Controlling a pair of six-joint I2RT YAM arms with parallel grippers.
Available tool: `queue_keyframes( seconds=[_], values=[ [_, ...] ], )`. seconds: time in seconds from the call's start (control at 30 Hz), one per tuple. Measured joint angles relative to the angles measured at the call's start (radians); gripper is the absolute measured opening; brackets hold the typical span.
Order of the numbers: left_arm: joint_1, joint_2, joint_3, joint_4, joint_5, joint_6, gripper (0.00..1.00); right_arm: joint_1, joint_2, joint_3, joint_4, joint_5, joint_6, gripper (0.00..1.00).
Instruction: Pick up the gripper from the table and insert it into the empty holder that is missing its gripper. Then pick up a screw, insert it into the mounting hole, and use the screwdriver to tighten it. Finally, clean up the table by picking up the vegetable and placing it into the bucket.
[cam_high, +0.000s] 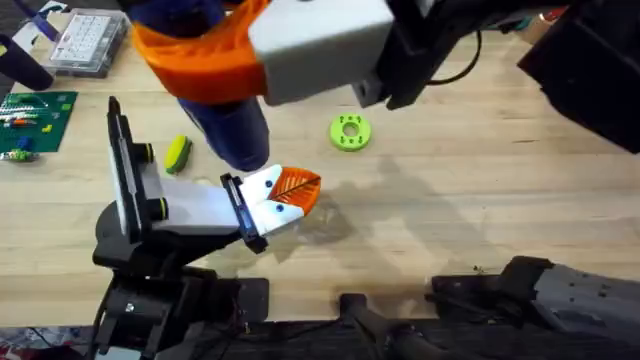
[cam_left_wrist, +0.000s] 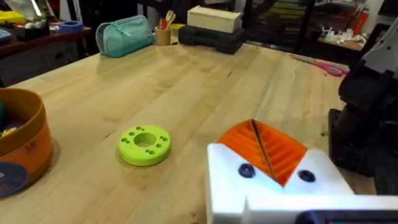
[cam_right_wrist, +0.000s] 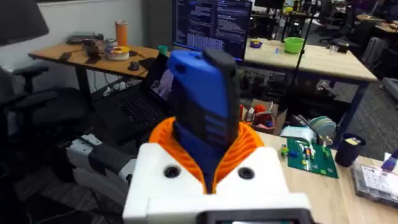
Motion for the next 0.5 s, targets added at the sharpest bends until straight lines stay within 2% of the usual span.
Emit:
queue_keyframes(
  seconds=[0.5],
  values=[
    [0.0,0.0,0.0,0.0,0.0,0.0,0.012,-0.01,0.0,-0.007,-0.004,0.002,-0.007,0.036]
  ],
)
